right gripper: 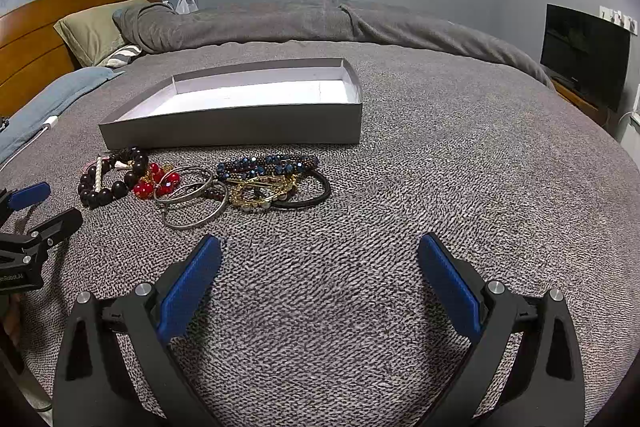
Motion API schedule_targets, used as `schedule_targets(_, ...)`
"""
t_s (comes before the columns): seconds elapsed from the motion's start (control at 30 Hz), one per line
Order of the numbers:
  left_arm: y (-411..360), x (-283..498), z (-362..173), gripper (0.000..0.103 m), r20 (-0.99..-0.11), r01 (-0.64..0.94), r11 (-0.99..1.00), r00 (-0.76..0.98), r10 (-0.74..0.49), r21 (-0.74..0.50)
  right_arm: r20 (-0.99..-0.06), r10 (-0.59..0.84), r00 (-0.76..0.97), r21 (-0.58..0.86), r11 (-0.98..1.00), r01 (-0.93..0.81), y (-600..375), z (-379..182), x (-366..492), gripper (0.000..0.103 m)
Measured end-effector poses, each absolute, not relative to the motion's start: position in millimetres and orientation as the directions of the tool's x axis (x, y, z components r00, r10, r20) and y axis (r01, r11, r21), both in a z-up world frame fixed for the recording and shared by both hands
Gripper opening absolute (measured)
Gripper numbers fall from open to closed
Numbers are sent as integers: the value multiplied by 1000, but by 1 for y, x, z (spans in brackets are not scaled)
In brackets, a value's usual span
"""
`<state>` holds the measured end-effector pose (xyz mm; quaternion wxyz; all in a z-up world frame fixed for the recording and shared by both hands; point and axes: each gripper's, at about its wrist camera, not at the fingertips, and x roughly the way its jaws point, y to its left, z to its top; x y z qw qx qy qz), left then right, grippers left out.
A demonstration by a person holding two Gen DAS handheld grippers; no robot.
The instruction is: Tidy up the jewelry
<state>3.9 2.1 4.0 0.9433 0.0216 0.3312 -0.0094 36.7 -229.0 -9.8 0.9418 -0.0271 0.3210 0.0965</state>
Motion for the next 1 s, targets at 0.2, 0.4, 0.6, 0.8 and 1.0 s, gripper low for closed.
schedule_targets(0.2,2,4,4,99,-625,32,999,781,-3,35,-610,165,775,11,980,-199,-229,-10,37,98)
schedule_targets(0.4,2,4,4,99,-625,31,999,780,-2,35,-610,158,776,4,980,-197,-229,-9,37,98)
schedule_targets(0.6,3,3,3,99,-626,37,999,780,-14,24,-609,153,778,-7,980,-199,-223,-10,34,98)
schedule_targets(0.8,3,11,-5,99,-675,42,999,737,-12,29,-618,192,762,33,975,-220,-232,-2,37,98)
schedule_targets(1.0,11,16,0,99,-696,66,998,716,-51,-6,-623,228,748,63,968,-242,-240,9,42,98)
